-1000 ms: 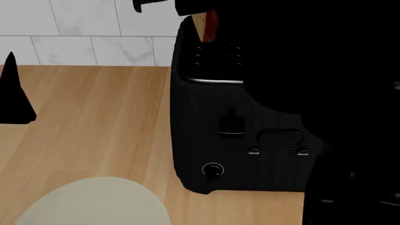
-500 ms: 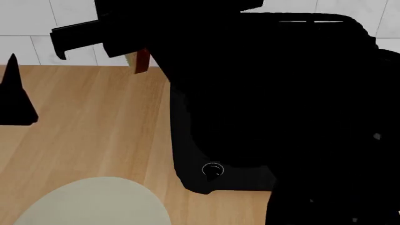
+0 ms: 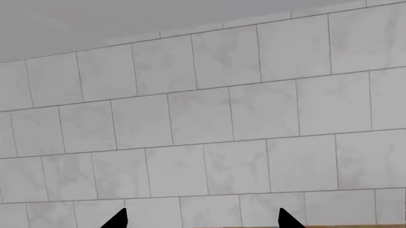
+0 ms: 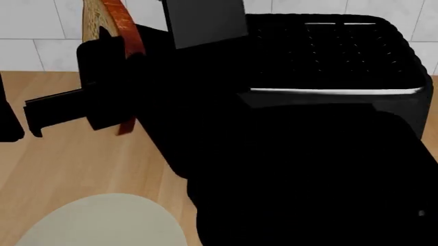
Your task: Place the toasted item on a plate.
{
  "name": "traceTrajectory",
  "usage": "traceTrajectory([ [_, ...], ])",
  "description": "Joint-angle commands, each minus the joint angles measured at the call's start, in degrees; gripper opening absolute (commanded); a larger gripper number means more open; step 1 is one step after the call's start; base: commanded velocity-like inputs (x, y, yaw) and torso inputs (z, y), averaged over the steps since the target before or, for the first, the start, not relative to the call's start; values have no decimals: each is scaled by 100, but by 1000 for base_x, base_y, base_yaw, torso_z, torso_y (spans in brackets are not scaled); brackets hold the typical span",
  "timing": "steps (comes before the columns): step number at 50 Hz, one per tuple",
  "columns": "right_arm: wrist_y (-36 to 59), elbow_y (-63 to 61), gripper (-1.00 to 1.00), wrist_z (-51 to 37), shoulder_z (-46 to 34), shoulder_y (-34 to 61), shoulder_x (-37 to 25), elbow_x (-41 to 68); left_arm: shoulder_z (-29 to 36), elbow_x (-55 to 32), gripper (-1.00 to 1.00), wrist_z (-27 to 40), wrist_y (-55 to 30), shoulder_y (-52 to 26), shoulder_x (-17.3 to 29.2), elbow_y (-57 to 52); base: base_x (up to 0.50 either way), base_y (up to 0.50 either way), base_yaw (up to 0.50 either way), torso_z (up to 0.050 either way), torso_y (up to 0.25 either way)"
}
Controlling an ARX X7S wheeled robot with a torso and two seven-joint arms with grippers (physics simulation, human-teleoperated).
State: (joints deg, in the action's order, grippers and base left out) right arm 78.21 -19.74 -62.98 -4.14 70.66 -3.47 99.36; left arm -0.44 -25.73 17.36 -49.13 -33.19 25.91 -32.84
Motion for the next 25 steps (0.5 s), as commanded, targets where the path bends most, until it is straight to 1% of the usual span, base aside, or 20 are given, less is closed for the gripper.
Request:
traceTrajectory([
  [1,-337,-486,-100,-475,-116,-539,-66,572,-294,-167,100,94,-323,242,205,-417,0,0,0,0,0],
  [7,-620,-806,-100,-802,-244,-774,-47,927,-486,-247,100,164,-465,442,282,-635,0,0,0,0,0],
  [11,-763,-1011,-100,-860,-280,-1019,-44,1005,-600,-301,100,191,-602,507,383,-771,0,0,0,0,0],
  [17,-881,-1177,-100,-483,-129,-1463,-14,637,-745,-358,100,232,-704,575,443,-875,0,0,0,0,0],
  [20,-878,-1262,-100,-355,-180,-1657,-7,476,-889,-404,100,226,-730,664,491,-942,0,0,0,0,0],
  [25,-968,-1335,-100,-222,-205,-1840,-21,336,-942,-423,100,239,-738,708,498,-956,0,0,0,0,0],
])
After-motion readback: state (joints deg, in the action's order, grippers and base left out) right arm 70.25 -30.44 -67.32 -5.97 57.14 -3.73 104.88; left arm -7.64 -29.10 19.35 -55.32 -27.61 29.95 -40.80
